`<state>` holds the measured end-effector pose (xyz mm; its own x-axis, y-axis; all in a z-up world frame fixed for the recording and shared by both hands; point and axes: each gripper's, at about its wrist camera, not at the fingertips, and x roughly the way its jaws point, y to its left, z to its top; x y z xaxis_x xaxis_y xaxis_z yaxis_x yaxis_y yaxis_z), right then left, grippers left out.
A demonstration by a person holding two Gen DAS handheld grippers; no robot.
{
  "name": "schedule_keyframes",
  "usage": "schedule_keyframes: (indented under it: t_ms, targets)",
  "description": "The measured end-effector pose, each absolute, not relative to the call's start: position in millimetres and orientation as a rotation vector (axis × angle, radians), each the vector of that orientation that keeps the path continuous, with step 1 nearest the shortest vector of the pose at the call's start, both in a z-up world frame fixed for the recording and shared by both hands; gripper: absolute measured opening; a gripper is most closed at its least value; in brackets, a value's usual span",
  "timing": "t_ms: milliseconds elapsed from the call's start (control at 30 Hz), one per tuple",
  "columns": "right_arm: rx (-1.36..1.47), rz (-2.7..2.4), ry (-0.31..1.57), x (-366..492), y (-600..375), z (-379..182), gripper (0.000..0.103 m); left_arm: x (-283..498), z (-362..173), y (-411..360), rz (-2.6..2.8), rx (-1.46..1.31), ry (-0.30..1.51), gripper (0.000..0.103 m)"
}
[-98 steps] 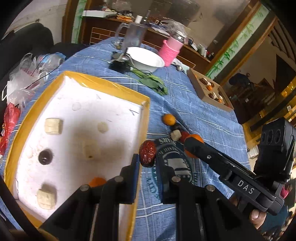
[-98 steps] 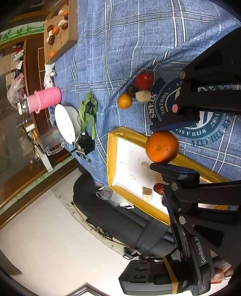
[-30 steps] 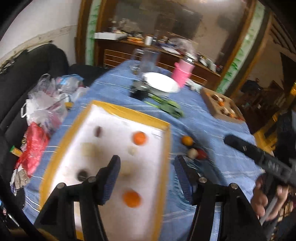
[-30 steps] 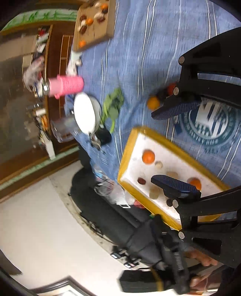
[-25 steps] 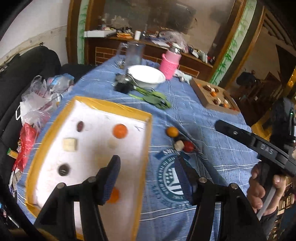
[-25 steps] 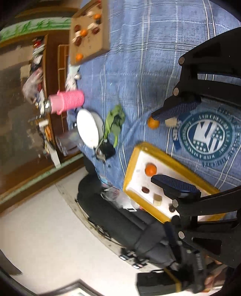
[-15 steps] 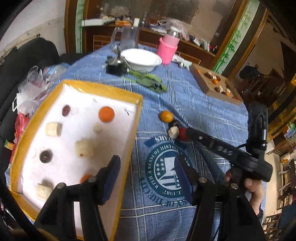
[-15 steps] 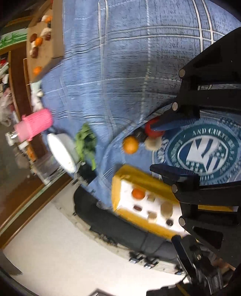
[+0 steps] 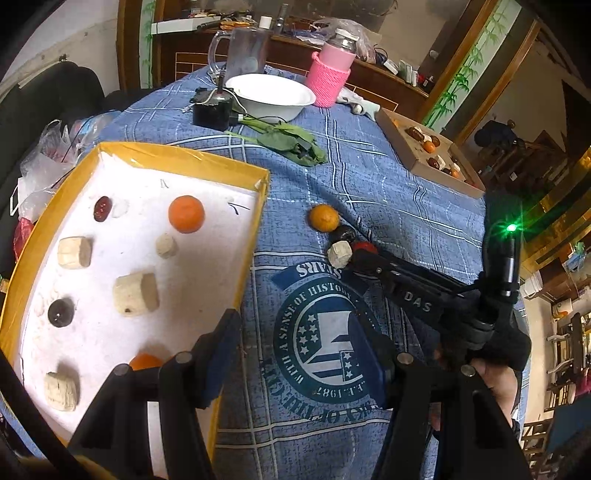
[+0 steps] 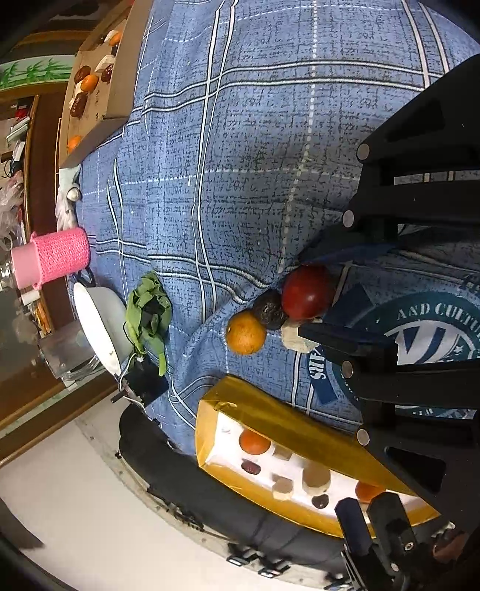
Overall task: Organize fruits
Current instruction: 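Grasp a beige block with the left tool while the right tool grasps a red tomato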
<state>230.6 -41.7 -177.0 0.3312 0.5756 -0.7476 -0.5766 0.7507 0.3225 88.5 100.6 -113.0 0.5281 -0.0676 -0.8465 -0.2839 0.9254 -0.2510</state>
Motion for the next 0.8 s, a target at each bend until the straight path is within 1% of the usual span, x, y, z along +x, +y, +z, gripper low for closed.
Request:
schedule_keyframes:
  t_ms: [67,167,267,500,567,600,667,700,733,800]
  targets:
    - [-0.004,0.760,0.980,232,-42,-176,0.029,92,-114,99,0.131,-0.381,1.018,0.063]
    - [0.056,0.793,1.002,234,-51,-173,0.028,98,-115,96,0.128,-0.376,1.028,0.063]
    - [0.148,0.826,0.985,234,-70,-160,0.028,108,-114,90,0.115,-0.356,1.034,0.063]
    - [0.265,0.720,0.944,244,-106,-148,0.029,160,-132,67,0.102,-0.308,1.094,0.063]
    - [0.270,0.702,0.939,245,-110,-147,0.029,175,-141,61,0.109,-0.297,1.116,0.058]
    - [0.273,0.693,0.939,246,-112,-147,0.029,181,-144,58,0.115,-0.293,1.127,0.054]
    - [0.282,0.684,0.949,249,-113,-149,0.029,190,-149,52,0.126,-0.273,1.131,0.052]
    - [0.283,0.681,0.953,249,-113,-150,0.029,195,-152,49,0.138,-0.249,1.130,0.048]
    - [0.284,0.678,0.956,249,-113,-151,0.029,199,-156,45,0.151,-0.226,1.136,0.041]
    - [0.281,0.674,0.965,250,-113,-152,0.029,205,-162,42,0.180,-0.214,1.153,0.035]
